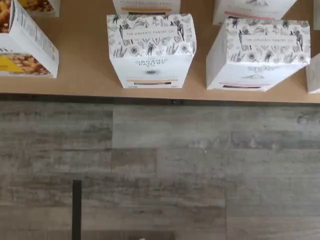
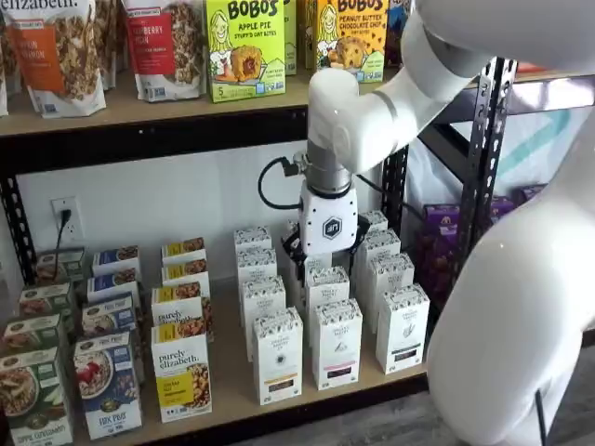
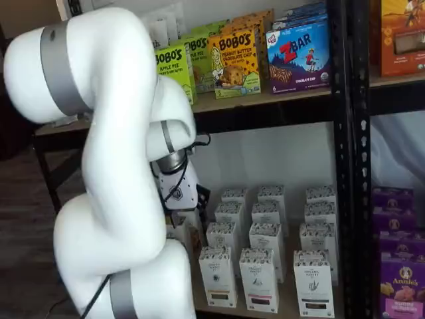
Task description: Pick up the white box with a yellow strip in the middle, on the bottom shelf, the fourth box from the left
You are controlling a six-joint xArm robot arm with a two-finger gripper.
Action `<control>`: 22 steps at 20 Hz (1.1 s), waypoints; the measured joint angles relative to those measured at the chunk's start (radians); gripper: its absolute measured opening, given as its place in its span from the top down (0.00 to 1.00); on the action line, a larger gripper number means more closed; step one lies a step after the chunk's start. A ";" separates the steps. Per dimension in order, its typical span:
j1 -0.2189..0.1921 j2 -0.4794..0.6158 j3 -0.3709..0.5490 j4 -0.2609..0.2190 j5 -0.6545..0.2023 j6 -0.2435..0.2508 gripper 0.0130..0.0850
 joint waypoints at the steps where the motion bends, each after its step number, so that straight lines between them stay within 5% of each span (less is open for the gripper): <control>1: -0.002 0.017 -0.007 0.002 -0.013 -0.003 0.00; 22: -0.062 0.416 -0.183 -0.001 -0.271 -0.051 0.00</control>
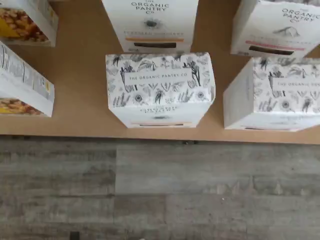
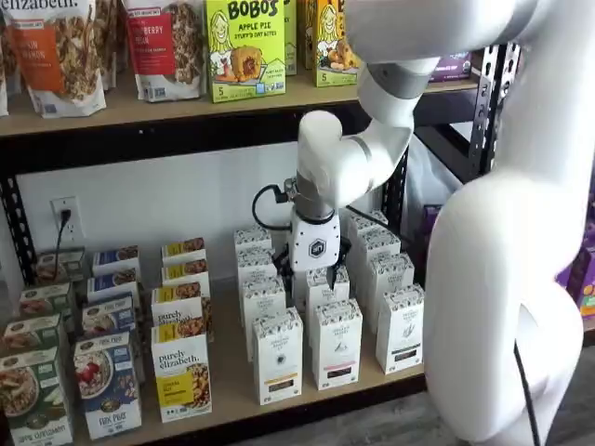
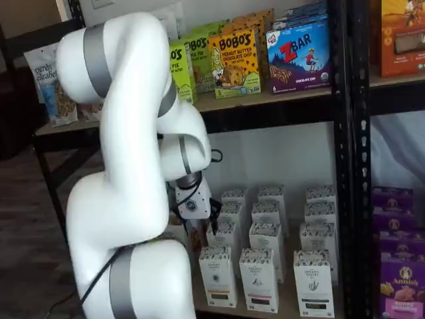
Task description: Pick up the white box with a yellow strip in the middle, on the bottom shelf, the fourth box from the left
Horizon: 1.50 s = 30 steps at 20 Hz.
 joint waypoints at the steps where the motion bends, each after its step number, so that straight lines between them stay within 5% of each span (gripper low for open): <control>1: 0.000 0.020 -0.012 0.011 -0.011 -0.010 0.00; 14: 0.034 0.151 -0.095 0.067 -0.059 -0.029 0.00; 30: 0.062 0.219 -0.139 0.056 -0.075 0.010 0.00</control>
